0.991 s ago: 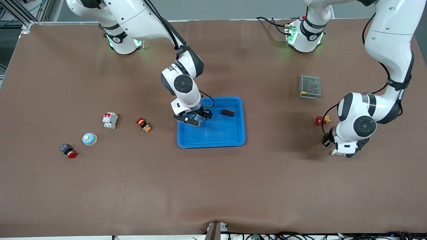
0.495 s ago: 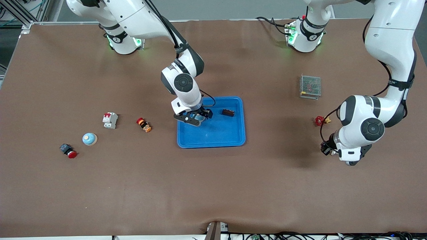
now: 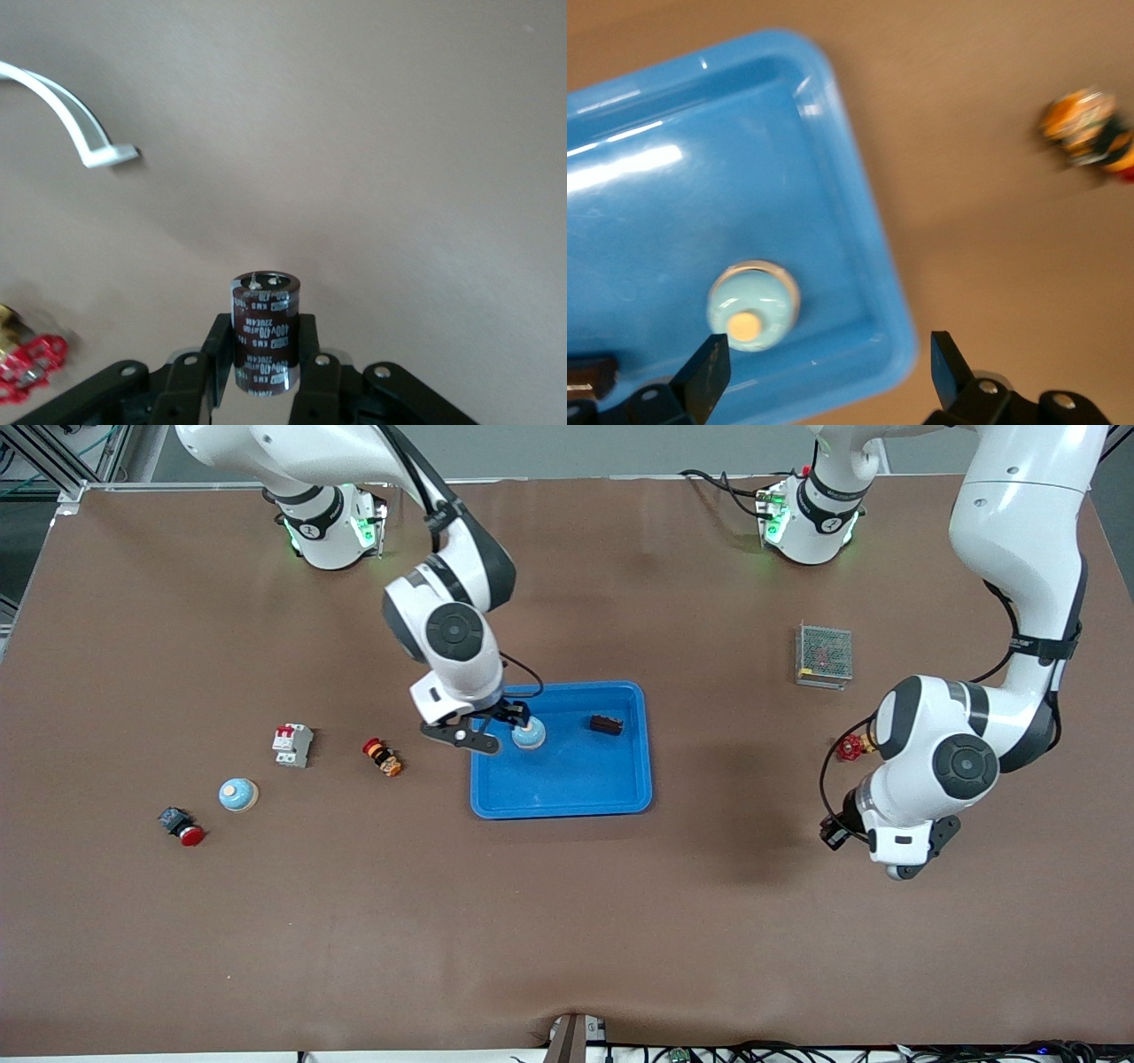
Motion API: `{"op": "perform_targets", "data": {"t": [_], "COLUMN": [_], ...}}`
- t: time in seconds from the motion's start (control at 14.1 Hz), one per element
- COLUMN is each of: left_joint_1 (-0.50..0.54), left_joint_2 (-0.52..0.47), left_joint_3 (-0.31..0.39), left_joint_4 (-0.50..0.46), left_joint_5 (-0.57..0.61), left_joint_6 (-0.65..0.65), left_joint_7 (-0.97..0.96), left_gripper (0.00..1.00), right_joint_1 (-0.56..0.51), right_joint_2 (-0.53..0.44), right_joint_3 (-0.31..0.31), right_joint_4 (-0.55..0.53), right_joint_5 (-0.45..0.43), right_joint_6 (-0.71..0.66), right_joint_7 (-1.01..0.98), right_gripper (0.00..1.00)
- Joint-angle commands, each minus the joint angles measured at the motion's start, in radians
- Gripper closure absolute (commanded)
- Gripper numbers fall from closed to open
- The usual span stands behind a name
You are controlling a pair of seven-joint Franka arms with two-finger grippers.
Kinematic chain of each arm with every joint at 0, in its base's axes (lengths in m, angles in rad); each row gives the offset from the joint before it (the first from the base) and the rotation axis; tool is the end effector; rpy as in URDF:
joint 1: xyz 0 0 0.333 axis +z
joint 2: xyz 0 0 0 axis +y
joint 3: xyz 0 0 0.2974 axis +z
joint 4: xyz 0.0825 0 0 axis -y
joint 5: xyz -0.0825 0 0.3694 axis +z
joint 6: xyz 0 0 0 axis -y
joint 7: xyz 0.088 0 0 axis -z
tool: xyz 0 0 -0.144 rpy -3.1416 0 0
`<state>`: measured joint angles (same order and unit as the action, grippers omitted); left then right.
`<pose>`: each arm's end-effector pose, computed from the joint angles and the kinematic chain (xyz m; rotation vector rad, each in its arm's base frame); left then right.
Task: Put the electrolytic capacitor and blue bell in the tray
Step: 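Carry the second capacitor to the tray while the right gripper reaches bell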
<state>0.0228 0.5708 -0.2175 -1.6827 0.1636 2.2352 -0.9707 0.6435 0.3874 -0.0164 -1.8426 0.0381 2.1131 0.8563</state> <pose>0.6469 -0.1074 0.2313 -2.9367 -1.0855 -0.0077 0.4855 0.3558 0.2629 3.0532 -0.3835 -0.1589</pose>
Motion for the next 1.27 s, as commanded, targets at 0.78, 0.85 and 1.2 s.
{"op": "perform_targets", "data": {"t": [0.78,0.85,1.2], "left_joint_1": [-0.227,-0.245,-0.319], "left_joint_2": [-0.009,-0.002,0.034], "left_joint_3": [-0.059,-0.057,-0.057], "left_joint_4": [0.081,0.081,0.083], "left_joint_5": [-0.013,-0.009,-0.004], "left_joint_6": [-0.077,-0.074,-0.063], "left_joint_7": [-0.331,-0.379,-0.568], "left_gripper": [1.00,1.00,1.00], "right_joint_1": [-0.340,-0.357,-0.453], "right_joint_2": [-0.186,-0.185,-0.180], "right_joint_3": [0.012,0.012,0.012], "right_joint_4": [-0.073,-0.073,-0.073], "right_joint_5": [-0.012,-0.012,-0.012], "right_joint_6": [-0.128,-0.125,-0.117], "right_joint_7": [-0.589,-0.626,-0.785], "right_gripper": [0.00,0.00,0.00]}}
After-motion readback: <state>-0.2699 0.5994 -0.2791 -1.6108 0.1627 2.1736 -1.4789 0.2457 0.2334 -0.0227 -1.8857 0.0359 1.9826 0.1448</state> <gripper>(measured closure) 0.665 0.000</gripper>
